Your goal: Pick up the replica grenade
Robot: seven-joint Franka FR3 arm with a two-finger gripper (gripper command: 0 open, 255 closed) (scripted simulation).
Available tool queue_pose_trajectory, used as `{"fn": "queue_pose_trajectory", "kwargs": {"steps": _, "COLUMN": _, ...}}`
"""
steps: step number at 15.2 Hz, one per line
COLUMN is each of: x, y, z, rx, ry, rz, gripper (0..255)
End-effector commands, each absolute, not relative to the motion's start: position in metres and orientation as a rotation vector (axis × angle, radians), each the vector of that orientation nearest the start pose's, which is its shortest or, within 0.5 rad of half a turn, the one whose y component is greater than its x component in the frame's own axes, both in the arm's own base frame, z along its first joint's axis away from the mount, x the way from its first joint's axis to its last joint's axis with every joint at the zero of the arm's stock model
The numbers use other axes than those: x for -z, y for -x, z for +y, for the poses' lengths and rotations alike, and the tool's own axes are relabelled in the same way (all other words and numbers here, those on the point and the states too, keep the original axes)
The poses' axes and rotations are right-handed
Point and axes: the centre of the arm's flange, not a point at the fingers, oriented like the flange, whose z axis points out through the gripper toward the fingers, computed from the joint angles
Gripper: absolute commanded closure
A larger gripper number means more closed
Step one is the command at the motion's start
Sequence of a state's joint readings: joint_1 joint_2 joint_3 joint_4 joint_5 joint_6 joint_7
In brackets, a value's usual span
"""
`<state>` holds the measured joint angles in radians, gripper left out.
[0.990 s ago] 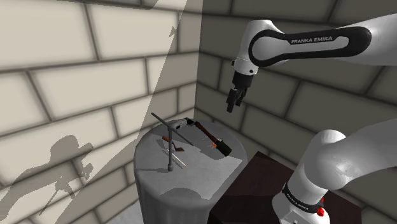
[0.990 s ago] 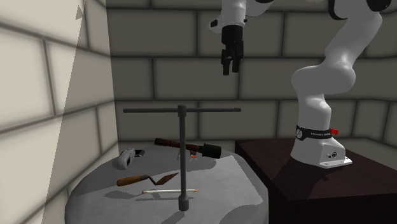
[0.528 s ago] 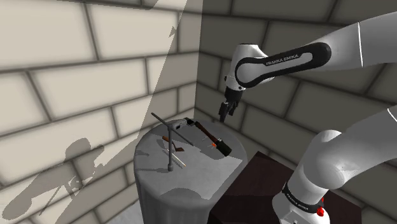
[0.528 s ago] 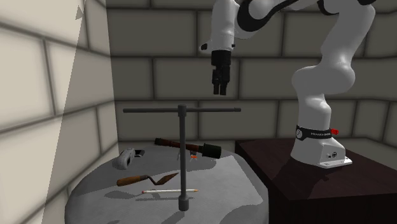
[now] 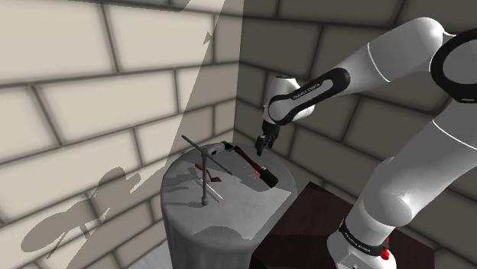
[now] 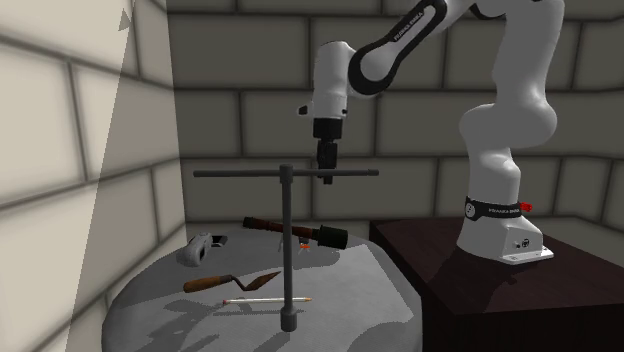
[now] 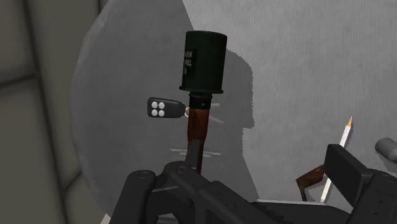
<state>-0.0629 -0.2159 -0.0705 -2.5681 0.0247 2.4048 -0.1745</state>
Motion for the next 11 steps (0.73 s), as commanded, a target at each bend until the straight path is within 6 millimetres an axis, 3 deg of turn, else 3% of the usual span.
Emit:
{"fn": "queue_pose_trajectory", "kwargs": {"steps": 1, "x": -0.319, "y": -0.442, "z": -0.065, "rx": 0.094, "ry": 3.125, "rz": -0.022, "gripper": 0}}
{"fn": "queue_pose_trajectory", "kwargs": {"steps": 11, "x": -0.215, "y": -0.486, "z": -0.102, "rx": 0.113, "ry": 3.157, "rz": 0.05, "gripper": 0}}
